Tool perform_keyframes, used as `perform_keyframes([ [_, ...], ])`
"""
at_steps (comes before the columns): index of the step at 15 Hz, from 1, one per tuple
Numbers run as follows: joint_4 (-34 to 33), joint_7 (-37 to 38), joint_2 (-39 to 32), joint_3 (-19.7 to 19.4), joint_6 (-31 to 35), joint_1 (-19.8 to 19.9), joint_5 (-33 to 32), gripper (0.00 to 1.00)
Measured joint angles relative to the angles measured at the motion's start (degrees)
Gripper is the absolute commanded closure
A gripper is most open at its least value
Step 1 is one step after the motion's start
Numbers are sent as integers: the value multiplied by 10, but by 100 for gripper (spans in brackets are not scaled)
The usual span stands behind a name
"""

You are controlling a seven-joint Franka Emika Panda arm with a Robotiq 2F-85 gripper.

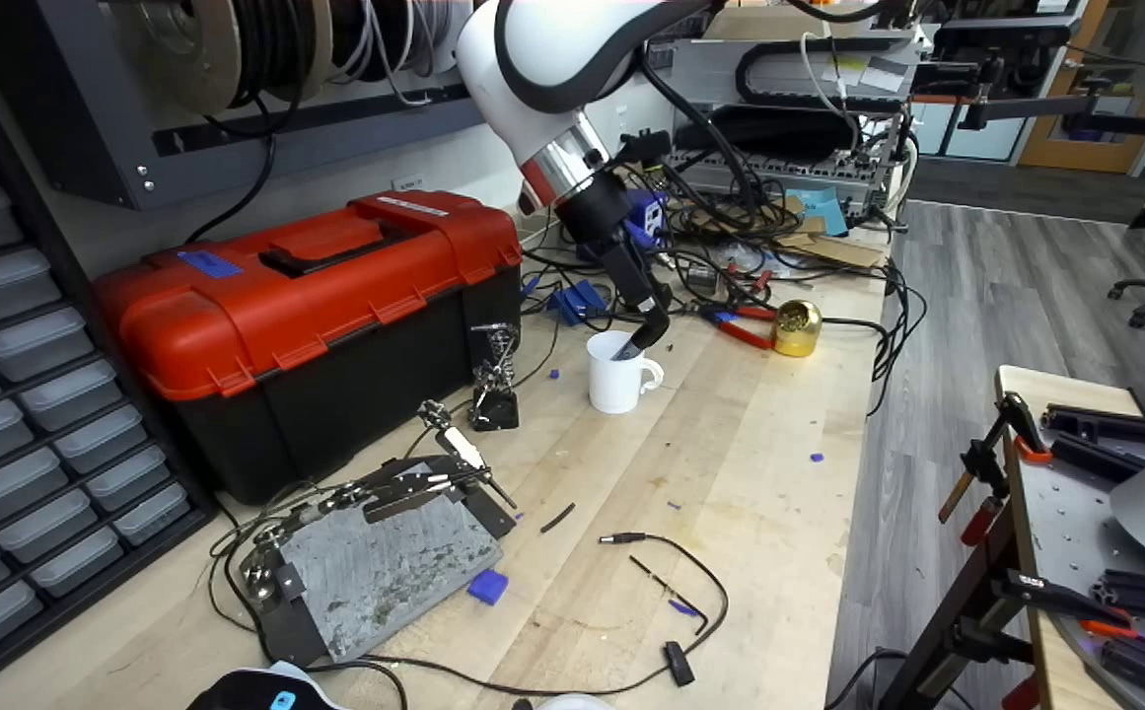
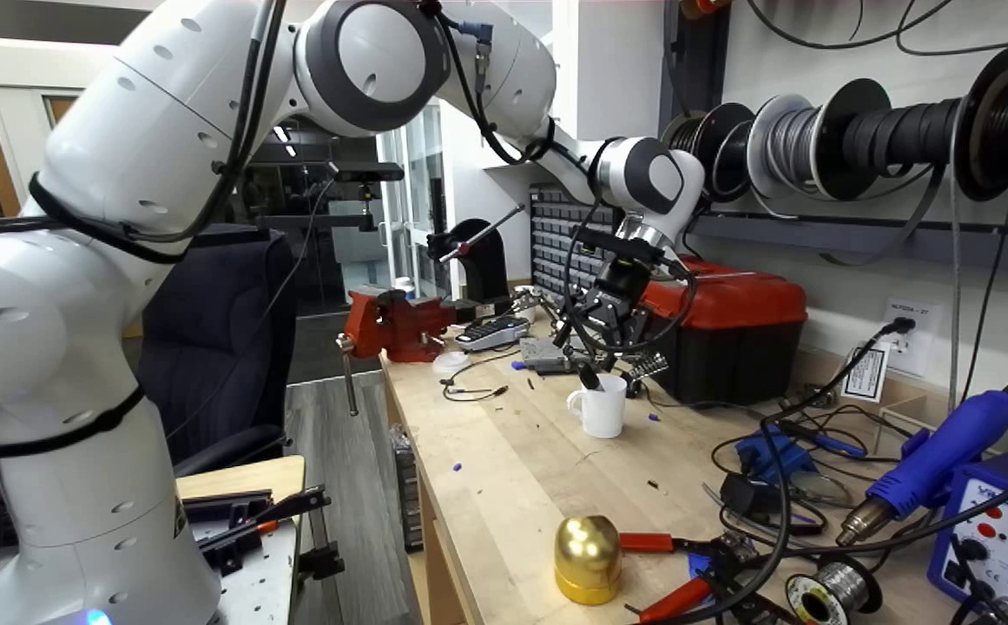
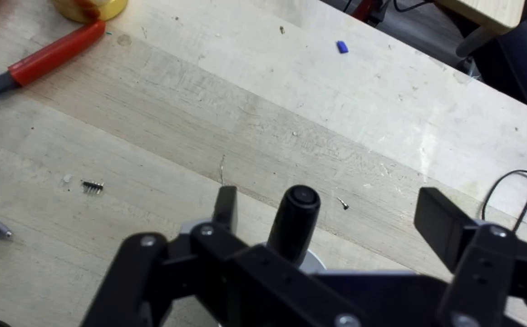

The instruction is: Take the black marker out of the white mug

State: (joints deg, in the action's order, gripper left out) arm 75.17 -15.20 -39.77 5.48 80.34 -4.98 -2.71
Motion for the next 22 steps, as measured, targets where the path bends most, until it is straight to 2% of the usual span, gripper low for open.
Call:
perform_keyframes([
  [12, 36, -1, -3, 1, 8, 0, 3, 0],
  [22, 34, -3, -9, -1, 27, 0, -3, 0],
])
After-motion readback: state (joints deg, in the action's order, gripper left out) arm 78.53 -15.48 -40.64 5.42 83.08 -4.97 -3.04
